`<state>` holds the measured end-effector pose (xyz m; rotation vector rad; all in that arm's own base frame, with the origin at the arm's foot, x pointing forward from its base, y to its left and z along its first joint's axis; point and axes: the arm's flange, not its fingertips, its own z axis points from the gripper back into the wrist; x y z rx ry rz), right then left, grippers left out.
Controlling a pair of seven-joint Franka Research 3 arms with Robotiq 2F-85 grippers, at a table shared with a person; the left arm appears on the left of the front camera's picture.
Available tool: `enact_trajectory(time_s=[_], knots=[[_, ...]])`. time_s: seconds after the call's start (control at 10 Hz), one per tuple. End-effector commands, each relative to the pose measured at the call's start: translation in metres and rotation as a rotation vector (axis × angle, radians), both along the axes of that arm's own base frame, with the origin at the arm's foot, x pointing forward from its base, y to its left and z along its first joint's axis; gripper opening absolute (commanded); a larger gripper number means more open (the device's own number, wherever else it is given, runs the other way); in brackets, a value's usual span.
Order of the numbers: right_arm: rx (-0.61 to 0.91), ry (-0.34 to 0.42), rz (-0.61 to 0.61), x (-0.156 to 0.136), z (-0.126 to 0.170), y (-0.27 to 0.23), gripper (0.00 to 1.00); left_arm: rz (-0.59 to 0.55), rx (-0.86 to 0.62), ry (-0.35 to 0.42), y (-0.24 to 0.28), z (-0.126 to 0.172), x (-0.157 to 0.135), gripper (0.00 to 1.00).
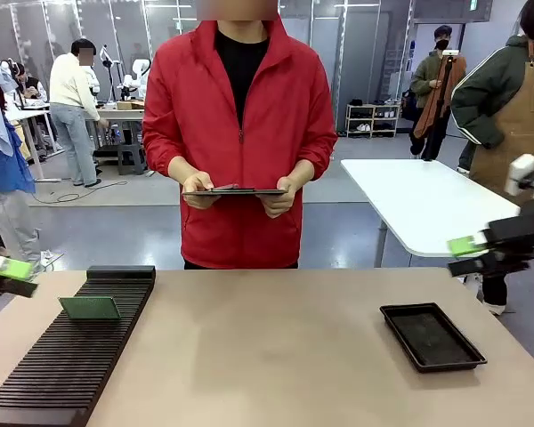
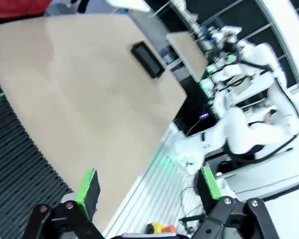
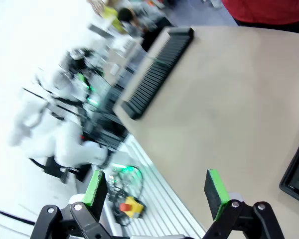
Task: Inspect the PCB.
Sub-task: Pick up the Blank PCB and present it to the human.
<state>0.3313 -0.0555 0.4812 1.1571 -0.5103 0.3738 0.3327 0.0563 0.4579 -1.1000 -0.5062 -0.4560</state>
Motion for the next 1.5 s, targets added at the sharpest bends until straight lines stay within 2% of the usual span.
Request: enact_trajectory(time_s=[0.0,0.2,0.3,0.4,0.6,0.7,1.0,1.1,1.4], knots=[[0.133,0.036,-0.067,-0.011,-0.029,-0.035,1.00,0.042,-0.206,0.003,0.043,-0.012,-0.019,1.00],[0.183,0.069,-0.104,-0.034,-0.053,-0.061,1.00,0.101,-0.338,0.028,0.083,-0.026,-0.043,1.00],[0.194,0.094,-0.122,-0.044,-0.060,-0.074,1.00,0.117,-0.386,0.001,0.101,-0.030,-0.053,1.00],[0.221,0.113,-0.144,-0.057,-0.065,-0.086,1.00,0.138,-0.401,-0.005,0.120,-0.036,-0.062,1.00],[0.222,0.144,-0.171,-0.067,-0.070,-0.100,1.00,0.182,-0.382,0.051,0.147,-0.045,-0.071,1.00],[0.216,0.155,-0.171,-0.068,-0.072,-0.101,1.00,0.215,-0.368,0.069,0.153,-0.042,-0.073,1.00],[0.208,0.148,-0.177,-0.064,-0.075,-0.097,1.00,0.263,-0.343,0.050,0.158,-0.039,-0.076,1.00],[0.223,0.178,-0.189,-0.057,-0.068,-0.121,1.00,0.242,-0.365,0.063,0.158,-0.044,-0.077,1.00],[0.223,0.178,-0.189,-0.057,-0.068,-0.121,1.00,0.242,-0.365,0.063,0.158,-0.044,-0.077,1.00]])
